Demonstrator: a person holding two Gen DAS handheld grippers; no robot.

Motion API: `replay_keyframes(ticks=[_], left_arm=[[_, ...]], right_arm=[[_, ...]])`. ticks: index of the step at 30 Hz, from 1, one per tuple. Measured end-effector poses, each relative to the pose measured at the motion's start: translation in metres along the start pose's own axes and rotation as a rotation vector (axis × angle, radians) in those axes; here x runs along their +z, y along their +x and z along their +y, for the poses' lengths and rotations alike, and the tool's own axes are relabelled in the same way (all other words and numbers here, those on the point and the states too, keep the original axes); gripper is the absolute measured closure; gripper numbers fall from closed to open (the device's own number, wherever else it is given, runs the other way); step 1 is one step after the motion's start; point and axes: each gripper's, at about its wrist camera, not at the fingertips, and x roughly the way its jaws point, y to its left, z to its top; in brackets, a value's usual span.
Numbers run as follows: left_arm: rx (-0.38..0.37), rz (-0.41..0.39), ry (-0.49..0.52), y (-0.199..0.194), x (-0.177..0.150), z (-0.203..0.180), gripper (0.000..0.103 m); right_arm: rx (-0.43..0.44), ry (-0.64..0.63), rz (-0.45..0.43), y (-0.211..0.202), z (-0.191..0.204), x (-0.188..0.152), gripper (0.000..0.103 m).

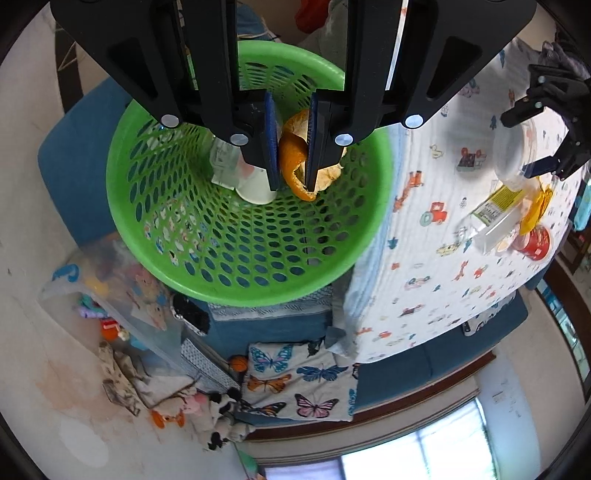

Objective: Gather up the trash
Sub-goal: 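Grasp the clear plastic lid with the left tool and drop it into the basket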

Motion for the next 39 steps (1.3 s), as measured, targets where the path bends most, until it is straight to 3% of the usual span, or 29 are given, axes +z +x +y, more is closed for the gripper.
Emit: replay_keyframes(ticks=[5,22,30,39], left_arm=[[-0.025,-0.028,0.021,-0.004,0.024,-0.017,0.013],[-0.065,-0.095,0.128,0.005,0.098,-0.079,0.013],[-0.082,-0.064,0.109,0.032,0.123,-0.099,0.013],[-0.109,-0.016,0.1,0.057,0.132,-0.113,0.013]], right_arm=[[-0.01,0.032,0.008,0.002,-0.015,-0.002,0.083],[-0.023,0.077,-0.021,-0.015,-0.045,-0.01,0.047],[-0.014,0.075,-0.032,-0.025,-0.048,-0.019,0.025],[-0.016,0.095,-0.021,-0.026,-0.059,-0.03,0.011]])
